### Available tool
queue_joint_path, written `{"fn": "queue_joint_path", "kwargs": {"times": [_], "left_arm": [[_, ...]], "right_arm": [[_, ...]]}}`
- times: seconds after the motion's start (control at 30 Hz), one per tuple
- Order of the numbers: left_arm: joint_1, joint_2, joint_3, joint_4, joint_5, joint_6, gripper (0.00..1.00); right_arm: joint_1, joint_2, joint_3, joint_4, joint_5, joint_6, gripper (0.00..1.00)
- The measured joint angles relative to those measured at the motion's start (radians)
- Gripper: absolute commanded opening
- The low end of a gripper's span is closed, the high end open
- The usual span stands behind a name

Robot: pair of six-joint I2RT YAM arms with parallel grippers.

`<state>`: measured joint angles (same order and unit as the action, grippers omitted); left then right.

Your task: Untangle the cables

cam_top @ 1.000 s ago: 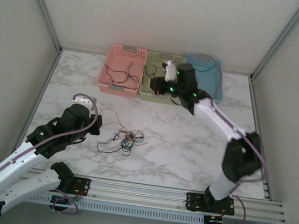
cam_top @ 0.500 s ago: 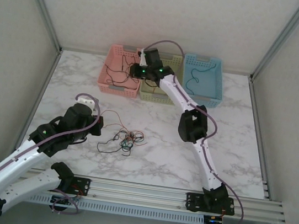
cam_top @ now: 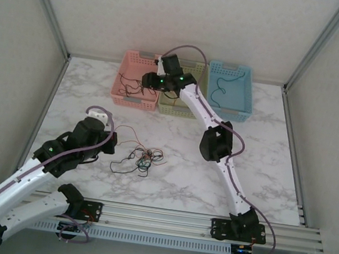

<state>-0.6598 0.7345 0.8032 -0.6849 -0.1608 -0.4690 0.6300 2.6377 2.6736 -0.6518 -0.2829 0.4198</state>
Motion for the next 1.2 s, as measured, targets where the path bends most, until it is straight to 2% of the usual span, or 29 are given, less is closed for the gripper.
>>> {"fn": "queue_joint_path", "kwargs": {"times": [0.07, 0.13, 0.3, 0.4, 0.5, 0.6, 0.7, 0.87, 1.2], "left_arm": [[0.0, 0.0, 0.0, 0.0, 0.001, 0.0, 0.0], [0.0, -0.001, 0.0, 0.001, 0.005, -0.001, 0.0], [0.0, -0.003, 0.0, 0.024, 0.056, -0.003, 0.0], [0.0, -0.011, 0.0, 0.049, 0.092, -0.003, 0.0], [0.0, -0.008, 0.001, 0.068, 0.113, -0.002, 0.0], [0.0, 0.017, 0.006, 0.08, 0.136, 0.001, 0.0], [0.0, 0.055, 0.012, 0.096, 0.166, 0.005, 0.0], [0.0, 0.118, 0.056, 0.101, 0.203, 0.013, 0.0], [0.0, 0.156, 0.109, 0.103, 0.231, 0.013, 0.0]], "right_arm": [[0.0, -0.084, -0.068, -0.01, -0.002, -0.013, 0.5], [0.0, -0.236, -0.23, 0.011, -0.01, -0.021, 0.5], [0.0, -0.731, -0.8, 0.194, -0.04, -0.048, 0.56], [0.0, -1.02, -1.161, 0.402, -0.089, -0.065, 0.61], [0.003, -1.173, -1.432, 0.571, -0.167, -0.082, 0.68], [0.029, -1.209, -1.641, 0.68, -0.24, -0.121, 0.71], [0.089, -1.195, -1.757, 0.701, -0.272, -0.174, 0.71], [0.173, -1.165, -1.779, 0.785, -0.293, -0.246, 0.71], [0.193, -1.069, -1.778, 0.88, -0.279, -0.354, 0.66]]}}
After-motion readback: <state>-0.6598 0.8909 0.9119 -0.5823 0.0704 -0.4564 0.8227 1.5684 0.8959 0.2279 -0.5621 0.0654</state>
